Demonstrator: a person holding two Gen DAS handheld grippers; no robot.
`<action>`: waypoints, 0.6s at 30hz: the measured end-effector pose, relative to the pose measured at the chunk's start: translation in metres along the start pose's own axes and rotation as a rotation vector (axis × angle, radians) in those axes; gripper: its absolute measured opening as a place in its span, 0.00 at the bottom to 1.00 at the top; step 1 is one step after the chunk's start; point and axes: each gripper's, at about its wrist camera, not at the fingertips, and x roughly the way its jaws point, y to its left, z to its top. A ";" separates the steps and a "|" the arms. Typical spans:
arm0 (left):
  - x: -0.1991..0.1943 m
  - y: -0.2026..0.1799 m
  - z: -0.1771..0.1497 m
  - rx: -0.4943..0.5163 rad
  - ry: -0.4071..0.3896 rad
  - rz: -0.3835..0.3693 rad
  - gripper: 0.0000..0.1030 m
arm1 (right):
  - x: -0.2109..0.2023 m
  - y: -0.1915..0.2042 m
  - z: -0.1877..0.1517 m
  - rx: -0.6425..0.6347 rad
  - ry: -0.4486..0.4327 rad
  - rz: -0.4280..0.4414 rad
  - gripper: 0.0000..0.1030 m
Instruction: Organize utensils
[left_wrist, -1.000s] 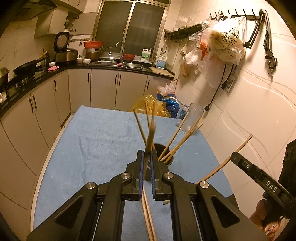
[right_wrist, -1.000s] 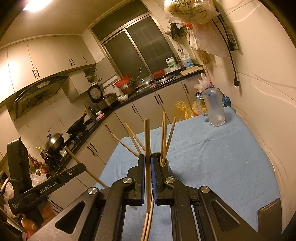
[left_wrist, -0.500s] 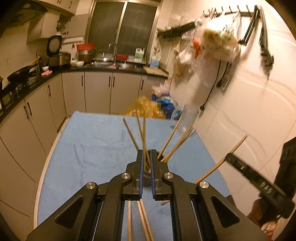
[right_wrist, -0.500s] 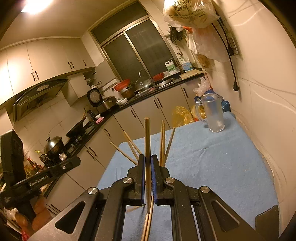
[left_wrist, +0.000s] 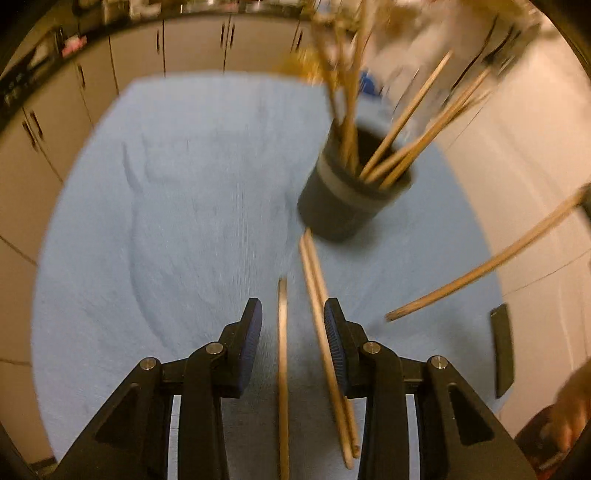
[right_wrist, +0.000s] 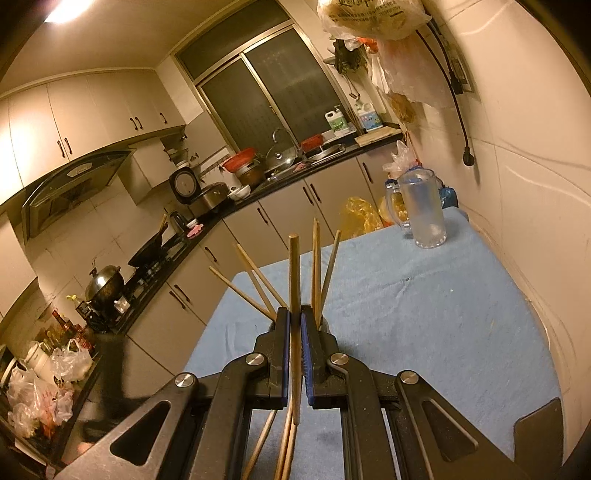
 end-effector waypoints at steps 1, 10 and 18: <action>0.010 0.001 -0.001 -0.006 0.026 0.012 0.32 | 0.000 -0.001 -0.001 0.001 0.001 -0.001 0.07; 0.043 0.006 -0.003 -0.021 0.068 0.034 0.32 | -0.002 -0.009 -0.002 0.017 0.001 -0.008 0.07; 0.055 -0.004 -0.003 0.020 0.029 0.105 0.06 | 0.000 -0.010 -0.005 0.023 0.003 -0.011 0.07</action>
